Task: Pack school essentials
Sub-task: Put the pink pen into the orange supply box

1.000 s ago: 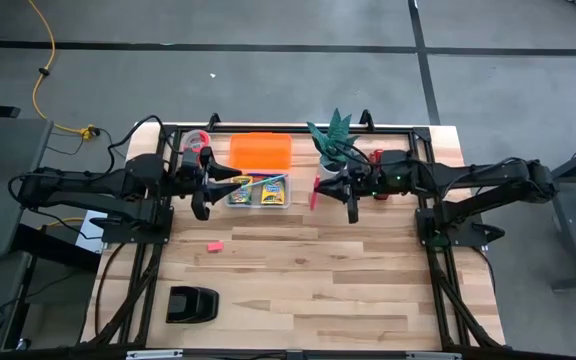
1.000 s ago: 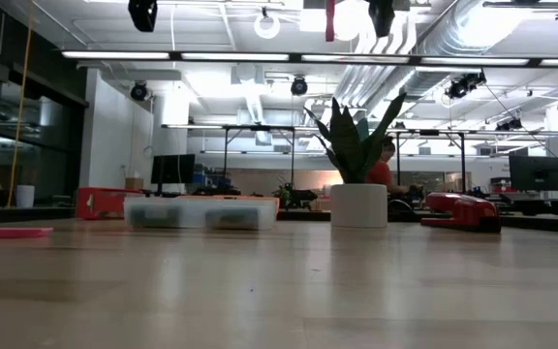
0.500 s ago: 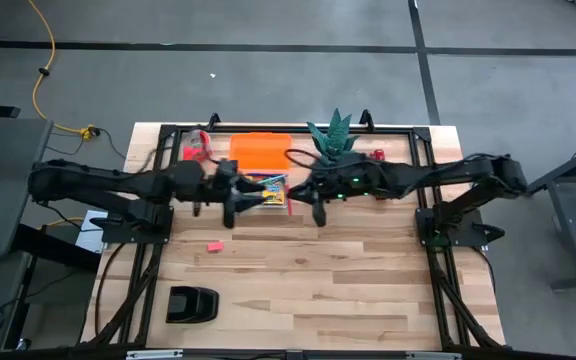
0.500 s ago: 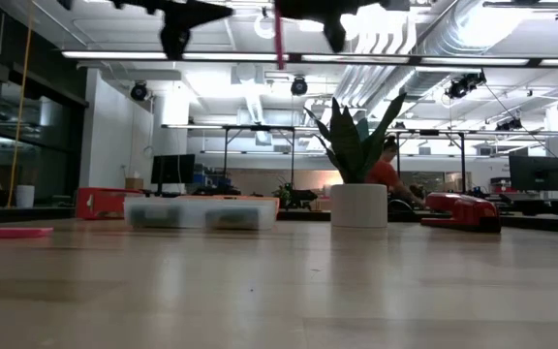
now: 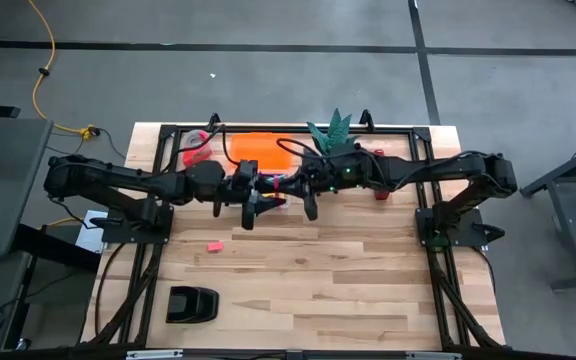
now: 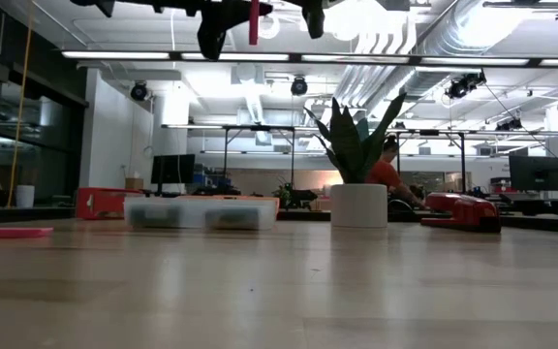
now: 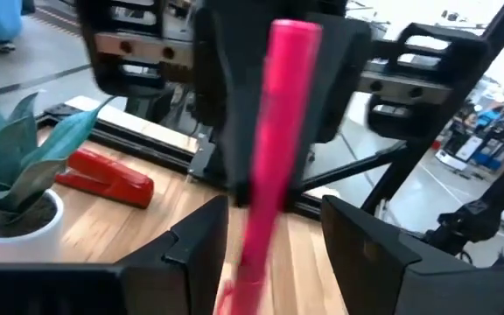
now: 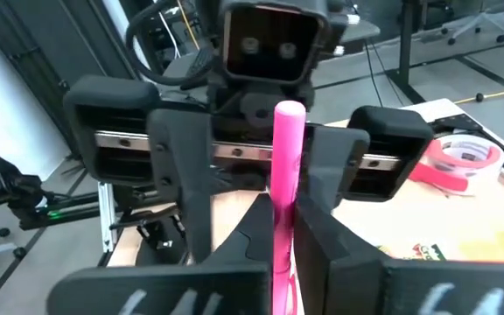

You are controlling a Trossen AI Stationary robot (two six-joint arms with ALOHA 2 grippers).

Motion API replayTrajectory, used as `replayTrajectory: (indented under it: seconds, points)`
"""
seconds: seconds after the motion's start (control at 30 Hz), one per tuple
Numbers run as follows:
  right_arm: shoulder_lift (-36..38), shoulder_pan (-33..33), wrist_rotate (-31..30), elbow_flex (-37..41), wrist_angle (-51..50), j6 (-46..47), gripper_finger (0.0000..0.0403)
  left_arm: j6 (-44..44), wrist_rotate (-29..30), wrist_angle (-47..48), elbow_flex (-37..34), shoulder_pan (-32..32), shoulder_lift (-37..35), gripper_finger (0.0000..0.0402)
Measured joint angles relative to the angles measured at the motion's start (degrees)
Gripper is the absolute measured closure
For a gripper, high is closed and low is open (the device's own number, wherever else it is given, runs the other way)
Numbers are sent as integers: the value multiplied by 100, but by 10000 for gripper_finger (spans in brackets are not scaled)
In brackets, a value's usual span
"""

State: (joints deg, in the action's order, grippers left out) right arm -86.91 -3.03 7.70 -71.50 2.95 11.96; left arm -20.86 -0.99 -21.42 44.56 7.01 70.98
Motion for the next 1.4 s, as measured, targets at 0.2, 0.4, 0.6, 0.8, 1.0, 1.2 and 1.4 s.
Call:
replayTrajectory:
  seconds: [0.2,0.4,0.6,0.8,1.0,1.2,1.4]
  points:
    - [0,0,2,0,75,1,402,4,9,76,-4,27,-46,267]
    - [0,-2,-3,-2,113,4,402,287,9,261,-11,86,-168,361]
    - [7,0,5,-7,112,-47,401,369,-1,261,-9,129,-175,377]
    - [29,-4,-136,-5,-120,41,350,365,336,791,-6,193,-317,380]
    - [549,4,-194,-6,-1537,-248,258,728,515,1886,-17,438,-1178,387]
    - [1302,4,-635,115,-2398,-490,226,1054,832,2151,-199,449,-2287,385]
    - [2331,11,-944,1437,-941,105,224,963,946,1552,-884,270,-3097,385]
